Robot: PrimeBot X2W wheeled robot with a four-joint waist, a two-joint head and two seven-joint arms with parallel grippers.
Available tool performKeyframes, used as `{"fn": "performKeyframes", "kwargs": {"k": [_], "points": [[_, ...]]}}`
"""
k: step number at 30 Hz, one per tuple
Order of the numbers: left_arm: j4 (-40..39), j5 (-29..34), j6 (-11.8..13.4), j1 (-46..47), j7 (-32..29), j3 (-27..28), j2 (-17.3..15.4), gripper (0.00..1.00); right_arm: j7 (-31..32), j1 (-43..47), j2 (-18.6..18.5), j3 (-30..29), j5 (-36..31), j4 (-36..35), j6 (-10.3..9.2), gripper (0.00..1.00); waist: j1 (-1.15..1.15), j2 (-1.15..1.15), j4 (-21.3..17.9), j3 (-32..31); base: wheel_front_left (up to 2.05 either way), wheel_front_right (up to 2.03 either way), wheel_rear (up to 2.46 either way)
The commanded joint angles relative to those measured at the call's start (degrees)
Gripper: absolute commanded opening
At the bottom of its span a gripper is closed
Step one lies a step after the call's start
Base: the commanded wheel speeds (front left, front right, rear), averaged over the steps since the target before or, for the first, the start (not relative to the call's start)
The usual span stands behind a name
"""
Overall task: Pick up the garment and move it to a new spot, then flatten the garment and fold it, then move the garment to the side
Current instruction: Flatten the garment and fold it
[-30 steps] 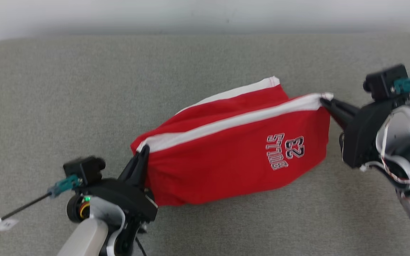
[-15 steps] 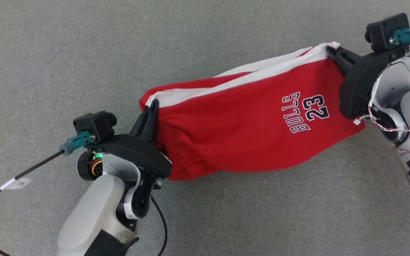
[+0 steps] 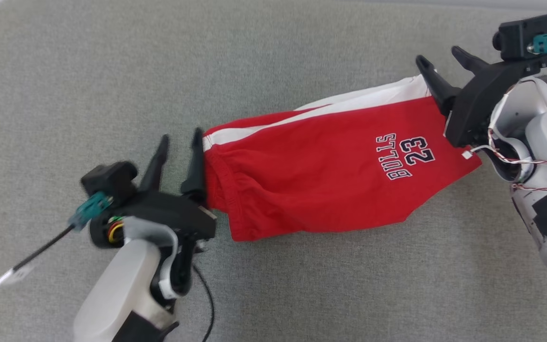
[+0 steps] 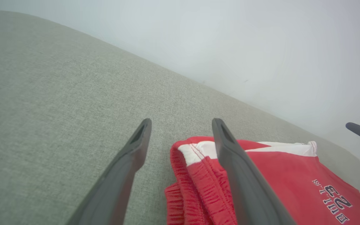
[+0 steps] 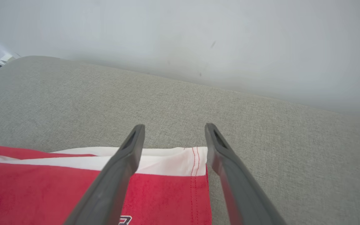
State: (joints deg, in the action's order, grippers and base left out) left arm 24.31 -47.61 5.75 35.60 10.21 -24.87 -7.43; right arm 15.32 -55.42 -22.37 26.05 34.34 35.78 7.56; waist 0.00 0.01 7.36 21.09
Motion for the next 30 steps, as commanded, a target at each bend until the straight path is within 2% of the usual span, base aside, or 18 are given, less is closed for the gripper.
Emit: {"fn": "performKeyframes", "kwargs": {"k": [1,6,9,10,11,17,25,30], "points": [[-0.1,1.3,0.6,-2.0,1.9,0.8,-1.1,1.0,0.7,0.5,-0.8,-0.3,0.9,0.6,-0.13,1.0,0.0,-0.01,-0.1,-2.8,0.0,0.0,0.0],[-2.7,5.4,1.1,-7.5,4.9,3.9,-3.0,1.0,5.0,3.5,-1.7,-2.9,5.0,2.9,-0.13,1.0,0.0,-0.01,0.1,-5.3,0.0,0.0,0.0],[-7.9,10.8,1.0,-12.0,5.0,7.9,-3.2,1.0,7.3,5.2,-2.5,-5.2,6.0,4.3,-0.13,1.0,0.0,-0.01,0.6,-5.9,0.0,0.0,0.0],[-9.8,12.7,0.5,-14.2,4.9,9.2,-2.6,1.0,7.9,5.9,-2.8,-6.1,5.9,5.0,-0.13,1.0,0.0,-0.01,0.8,-5.9,0.0,0.0,0.0],[-13.1,16.8,-1.0,-18.1,4.9,11.4,-1.7,1.0,8.8,7.2,-2.6,-7.7,5.9,6.4,-0.13,1.0,0.0,-0.01,1.2,-5.9,0.0,0.0,0.0],[-20.1,26.4,-5.9,-28.5,5.0,17.3,2.2,1.0,9.2,8.3,-1.2,-11.6,3.6,9.0,-0.13,1.0,0.0,-0.01,2.4,-5.0,0.0,0.0,0.0],[-22.7,31.2,-9.3,-36.4,5.0,20.7,4.3,1.0,10.2,7.6,1.4,-13.9,0.8,11.1,-0.13,1.0,0.0,-0.01,4.0,-3.7,0.0,0.0,0.0],[-23.5,30.9,-10.1,-38.9,5.0,21.7,4.6,1.0,10.7,8.2,2.7,-14.2,-2.5,12.8,-0.13,1.0,0.0,-0.01,5.3,-3.2,0.0,0.0,0.0]]}}
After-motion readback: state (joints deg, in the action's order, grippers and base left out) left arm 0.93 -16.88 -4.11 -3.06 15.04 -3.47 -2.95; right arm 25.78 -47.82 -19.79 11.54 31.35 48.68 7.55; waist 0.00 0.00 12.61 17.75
